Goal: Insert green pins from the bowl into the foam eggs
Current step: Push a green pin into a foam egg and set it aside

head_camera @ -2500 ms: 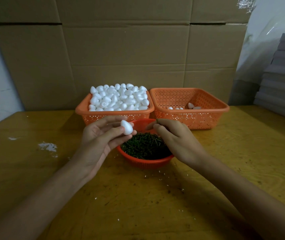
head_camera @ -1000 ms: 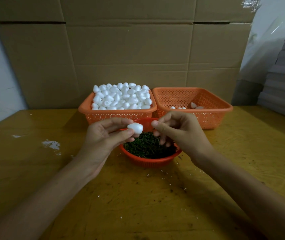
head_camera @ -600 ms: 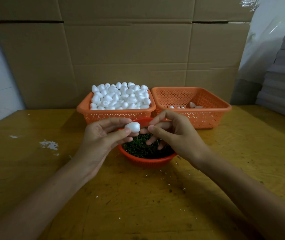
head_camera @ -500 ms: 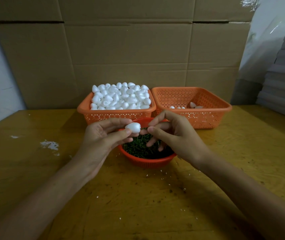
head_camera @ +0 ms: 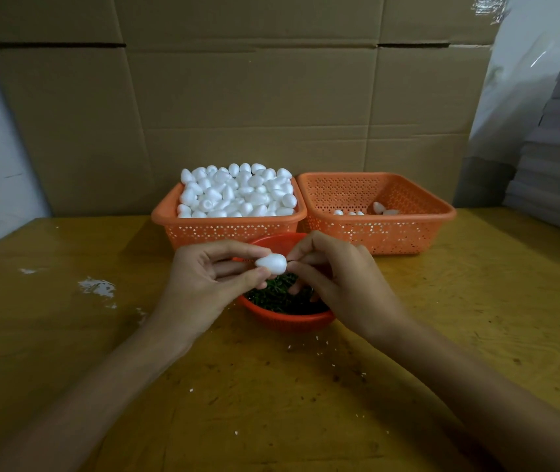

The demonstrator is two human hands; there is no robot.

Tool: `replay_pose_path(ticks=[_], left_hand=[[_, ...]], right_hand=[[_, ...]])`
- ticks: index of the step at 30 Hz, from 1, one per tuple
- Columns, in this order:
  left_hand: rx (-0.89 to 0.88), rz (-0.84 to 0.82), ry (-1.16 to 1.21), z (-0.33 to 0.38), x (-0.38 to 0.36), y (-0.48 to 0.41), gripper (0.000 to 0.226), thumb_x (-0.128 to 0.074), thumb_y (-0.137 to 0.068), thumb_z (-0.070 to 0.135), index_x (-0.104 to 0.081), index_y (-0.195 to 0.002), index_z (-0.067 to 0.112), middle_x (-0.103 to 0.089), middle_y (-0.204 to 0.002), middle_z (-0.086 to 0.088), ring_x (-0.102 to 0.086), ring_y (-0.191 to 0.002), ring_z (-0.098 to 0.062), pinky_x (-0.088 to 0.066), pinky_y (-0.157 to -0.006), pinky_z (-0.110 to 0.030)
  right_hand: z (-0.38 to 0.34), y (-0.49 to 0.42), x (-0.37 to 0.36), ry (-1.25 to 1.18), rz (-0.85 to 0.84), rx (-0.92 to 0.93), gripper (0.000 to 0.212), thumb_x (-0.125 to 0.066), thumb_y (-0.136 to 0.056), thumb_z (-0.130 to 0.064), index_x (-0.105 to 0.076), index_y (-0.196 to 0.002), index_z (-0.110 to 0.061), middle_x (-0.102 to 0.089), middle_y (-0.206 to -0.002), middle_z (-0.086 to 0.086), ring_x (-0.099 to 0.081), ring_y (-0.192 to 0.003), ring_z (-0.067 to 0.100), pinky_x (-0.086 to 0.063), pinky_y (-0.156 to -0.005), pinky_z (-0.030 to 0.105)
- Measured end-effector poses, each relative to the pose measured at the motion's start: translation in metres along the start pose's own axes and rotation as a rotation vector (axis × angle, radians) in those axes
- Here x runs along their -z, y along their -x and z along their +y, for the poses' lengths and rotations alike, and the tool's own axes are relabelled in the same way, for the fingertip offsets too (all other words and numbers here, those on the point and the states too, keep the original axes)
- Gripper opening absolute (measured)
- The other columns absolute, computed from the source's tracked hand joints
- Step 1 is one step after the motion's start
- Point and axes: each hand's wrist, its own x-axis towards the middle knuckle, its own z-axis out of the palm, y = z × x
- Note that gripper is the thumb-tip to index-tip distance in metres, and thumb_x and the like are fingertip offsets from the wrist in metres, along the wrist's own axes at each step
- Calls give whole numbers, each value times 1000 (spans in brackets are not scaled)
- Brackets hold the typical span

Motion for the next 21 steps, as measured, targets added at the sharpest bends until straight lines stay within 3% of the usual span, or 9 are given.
replay_pose_path(ticks=[4,9,16,21], left_hand=[[-11,-3,0,-1,-1,0,29,-82,-80,6,-78,-109,5,-81,-105,-9,-79,-97,-29,-65,-80,-33],[-31,17,34,2,-7,2,46,-86,-75,16,-72,-118,12,-81,-108,-6,-79,-97,-26,-64,-74,-29],[-54,-19,-29,2,-8,3,45,-86,-77,14,-70,-119,11,-81,-108,-5,-78,-100,-25,-63,-85,-43],[-55,-27,-53,3,-10,4,42,-88,-74,15,-73,-114,16,-81,-107,-3,-78,-97,-23,-63,-81,-35]], right_hand=[[-1,-2,3,18,-17,-23,6,-72,-98,-20,-68,-99,-16,-77,-79,-11,-73,-75,-1,-57,-71,25],[-2,-1,0,53,-55,-30,9,-80,-91,-22,-75,-98,-19,-78,-86,-13,-73,-84,-1,-58,-79,31],[-2,-1,-1,53,-88,-51,8,-82,-89,-22,-78,-96,-20,-78,-83,-12,-73,-80,1,-57,-80,38],[-1,-1,-2,57,-105,-56,5,-81,-90,-21,-77,-94,-21,-78,-83,-12,-73,-81,1,-57,-81,40]])
